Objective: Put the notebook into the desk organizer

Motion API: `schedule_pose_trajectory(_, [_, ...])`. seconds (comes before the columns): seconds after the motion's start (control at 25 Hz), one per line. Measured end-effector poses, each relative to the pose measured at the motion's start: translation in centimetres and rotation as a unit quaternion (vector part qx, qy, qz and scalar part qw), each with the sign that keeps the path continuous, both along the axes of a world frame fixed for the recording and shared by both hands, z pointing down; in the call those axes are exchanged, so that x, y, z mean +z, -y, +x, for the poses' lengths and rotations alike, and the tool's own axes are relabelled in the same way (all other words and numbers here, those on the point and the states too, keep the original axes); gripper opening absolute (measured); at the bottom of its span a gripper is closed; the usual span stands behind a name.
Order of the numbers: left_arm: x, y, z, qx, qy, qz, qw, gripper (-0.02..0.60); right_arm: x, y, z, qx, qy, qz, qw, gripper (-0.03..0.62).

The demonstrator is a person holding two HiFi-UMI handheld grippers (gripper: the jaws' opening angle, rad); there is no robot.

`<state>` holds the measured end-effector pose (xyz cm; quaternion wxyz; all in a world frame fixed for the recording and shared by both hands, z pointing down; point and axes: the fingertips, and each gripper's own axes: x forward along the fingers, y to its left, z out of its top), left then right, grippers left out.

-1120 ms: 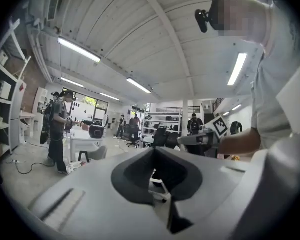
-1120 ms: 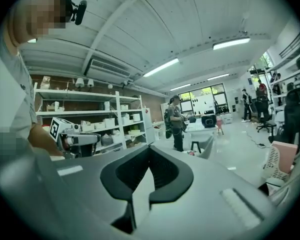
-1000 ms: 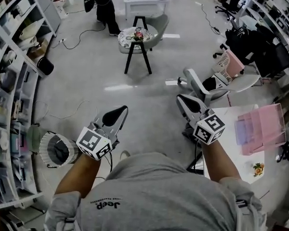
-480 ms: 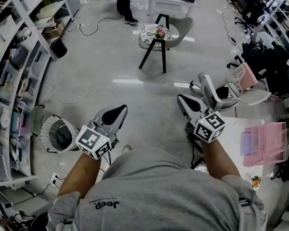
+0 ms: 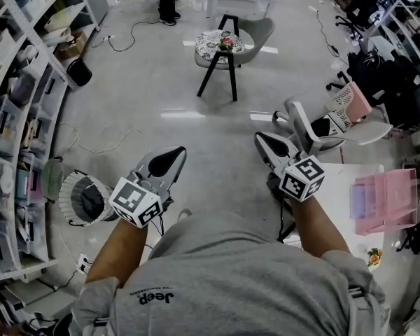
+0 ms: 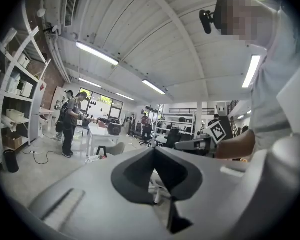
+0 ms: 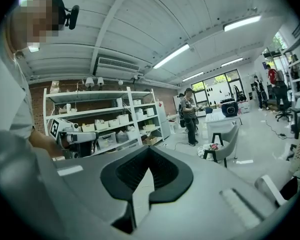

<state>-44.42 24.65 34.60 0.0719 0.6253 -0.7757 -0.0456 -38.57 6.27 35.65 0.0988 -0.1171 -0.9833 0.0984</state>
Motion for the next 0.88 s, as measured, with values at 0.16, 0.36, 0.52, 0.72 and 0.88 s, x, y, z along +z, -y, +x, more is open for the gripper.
schedule_pose_trajectory(0.16, [-0.1,0.6,0.2,0.007,0.001,-0.001,1.0,0.058,0.1,0.6,0.3,0.011,-0.006,0.013,1.0,0.002])
schedule_pose_trajectory(0.36, [0.1,1.0,0.5,0.013,0.002,-0.004,0.9999,0.059,0.1,1.2,0.7,0.017,-0.006,0.016,1.0,0.002])
schedule_pose_trajectory(0.52, [0.1,1.3,0.7,0.017,0.003,-0.005,0.9998,0.058,0.1,1.5,1.0,0.018,-0.005,0.017,1.0,0.002])
schedule_pose_trajectory(0.72, [0.2,1.5,0.8,0.021,0.006,-0.008,0.9997,0.059,0.0,1.7,1.1,0.02,-0.006,0.019,1.0,0.002])
schedule_pose_trajectory(0.88, [0.3,1.4,0.5,0.021,0.007,-0.011,0.9997,0.058,-0.2,1.8,1.0,0.021,-0.006,0.021,1.0,0.002])
